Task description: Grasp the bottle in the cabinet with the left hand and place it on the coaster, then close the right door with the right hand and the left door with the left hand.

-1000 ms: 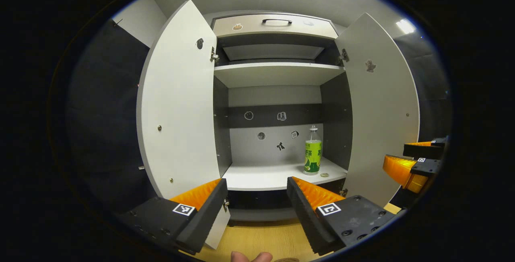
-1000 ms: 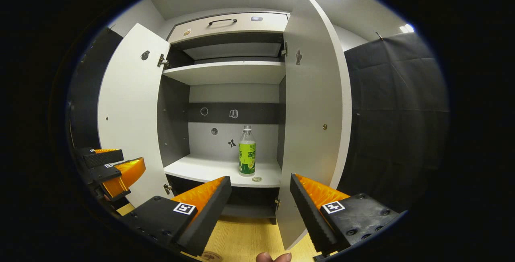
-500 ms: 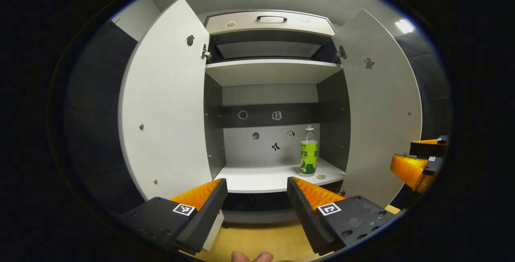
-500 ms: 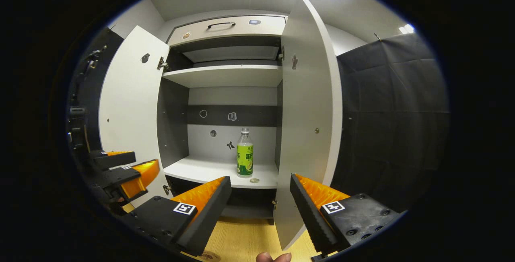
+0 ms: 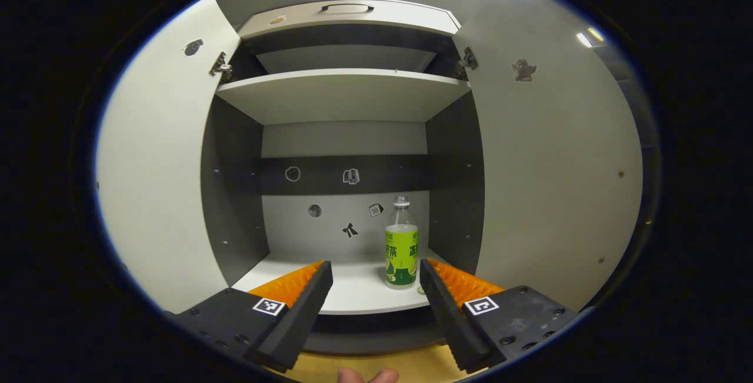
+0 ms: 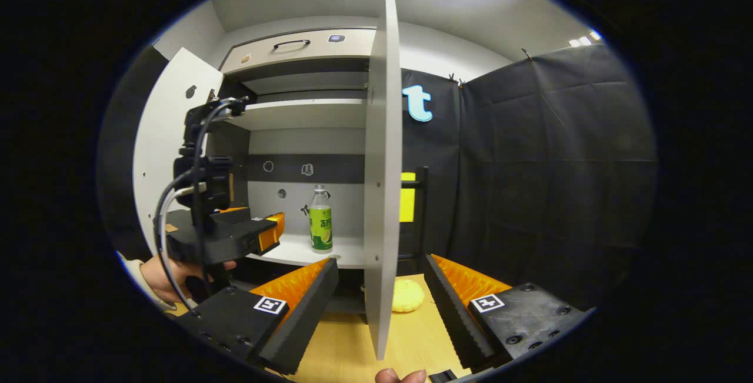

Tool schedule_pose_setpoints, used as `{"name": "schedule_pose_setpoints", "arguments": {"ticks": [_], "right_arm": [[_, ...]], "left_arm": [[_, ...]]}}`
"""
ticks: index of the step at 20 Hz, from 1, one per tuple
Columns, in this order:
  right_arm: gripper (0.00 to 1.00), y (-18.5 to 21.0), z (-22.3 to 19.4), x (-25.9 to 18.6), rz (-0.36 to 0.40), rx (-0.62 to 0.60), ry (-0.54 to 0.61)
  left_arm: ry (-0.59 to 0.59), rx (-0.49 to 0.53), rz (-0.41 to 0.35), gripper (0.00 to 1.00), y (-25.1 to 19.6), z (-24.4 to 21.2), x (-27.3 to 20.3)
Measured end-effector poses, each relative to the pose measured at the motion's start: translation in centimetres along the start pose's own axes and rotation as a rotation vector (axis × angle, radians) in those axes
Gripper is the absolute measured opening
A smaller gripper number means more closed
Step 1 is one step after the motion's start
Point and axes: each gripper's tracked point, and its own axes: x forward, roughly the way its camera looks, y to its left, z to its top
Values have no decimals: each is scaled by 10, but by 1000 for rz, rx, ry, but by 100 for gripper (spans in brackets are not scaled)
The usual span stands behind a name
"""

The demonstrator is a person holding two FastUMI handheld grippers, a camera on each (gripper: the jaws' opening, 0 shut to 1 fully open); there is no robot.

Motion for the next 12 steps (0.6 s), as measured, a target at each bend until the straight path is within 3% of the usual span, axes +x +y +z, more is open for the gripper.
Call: {"name": "schedule_pose_setpoints", "arguments": {"ticks": [7, 12], "right_arm": [[98, -51, -1, -1, -75, 2, -10], [98, -71, -2, 4, -88, 11, -13]], "left_arm": [[19, -35, -17, 95, -35, -10, 99], [54, 19, 22, 95, -34, -33, 157]]}}
